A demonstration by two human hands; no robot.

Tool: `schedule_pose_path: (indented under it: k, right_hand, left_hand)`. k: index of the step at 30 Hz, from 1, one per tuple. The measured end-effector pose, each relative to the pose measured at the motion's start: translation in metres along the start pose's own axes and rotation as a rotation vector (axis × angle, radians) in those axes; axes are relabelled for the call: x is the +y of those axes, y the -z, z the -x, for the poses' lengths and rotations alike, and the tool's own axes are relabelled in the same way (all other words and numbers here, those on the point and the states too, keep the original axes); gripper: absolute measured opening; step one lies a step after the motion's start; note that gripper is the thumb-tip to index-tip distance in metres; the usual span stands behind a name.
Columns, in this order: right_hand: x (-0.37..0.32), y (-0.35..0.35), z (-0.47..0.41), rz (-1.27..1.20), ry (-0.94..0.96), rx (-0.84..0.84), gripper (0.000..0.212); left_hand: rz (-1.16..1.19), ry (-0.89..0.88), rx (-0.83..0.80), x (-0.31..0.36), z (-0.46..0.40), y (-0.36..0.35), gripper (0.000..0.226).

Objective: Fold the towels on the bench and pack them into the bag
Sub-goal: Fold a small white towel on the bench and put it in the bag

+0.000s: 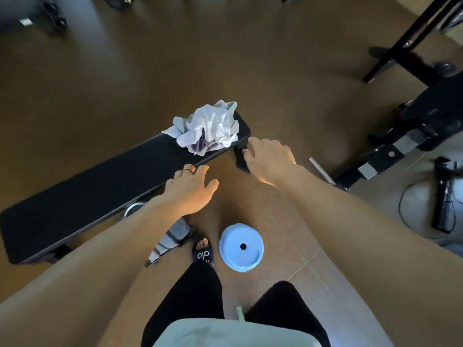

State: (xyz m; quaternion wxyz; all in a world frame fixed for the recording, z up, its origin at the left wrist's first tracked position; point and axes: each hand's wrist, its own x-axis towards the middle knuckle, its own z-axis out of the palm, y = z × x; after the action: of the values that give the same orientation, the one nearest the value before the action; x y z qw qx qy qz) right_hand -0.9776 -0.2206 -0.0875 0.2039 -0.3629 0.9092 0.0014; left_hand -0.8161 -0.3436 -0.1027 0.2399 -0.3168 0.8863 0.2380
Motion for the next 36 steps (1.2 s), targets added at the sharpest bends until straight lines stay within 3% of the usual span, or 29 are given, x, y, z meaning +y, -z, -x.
schedule_pose_path:
  k: [8, 13, 20, 27, 31, 36]
  right_hand:
    - [0.001, 0.033, -0.143, 0.057, 0.066, -0.067, 0.046]
    - [0.018, 0.029, -0.247, 0.035, 0.174, -0.074, 0.041]
    - [0.032, -0.022, -0.384, 0.061, 0.462, -0.082, 0.039]
    - [0.017, -0.135, -0.491, -0.108, 0.452, -0.123, 0.043]
    - [0.008, -0.224, -0.538, -0.235, 0.509, -0.012, 0.047]
    - [-0.002, -0.297, -0.576, -0.226, 0.546, 0.335, 0.037]
  left_hand:
    - [0.13, 0.018, 0.056, -0.002, -0.115, 0.069, 0.051]
    - [0.205, 0.12, 0.12, 0.011, -0.201, 0.08, 0.047]
    - [0.433, 0.32, 0.209, 0.012, -0.319, 0.059, 0.054]
    - [0.49, 0.388, 0.288, -0.031, -0.436, -0.002, 0.073]
    - [0.41, 0.21, 0.332, -0.076, -0.514, -0.06, 0.095]
    - [0.407, 0.045, 0.545, -0.121, -0.583, -0.113, 0.064]
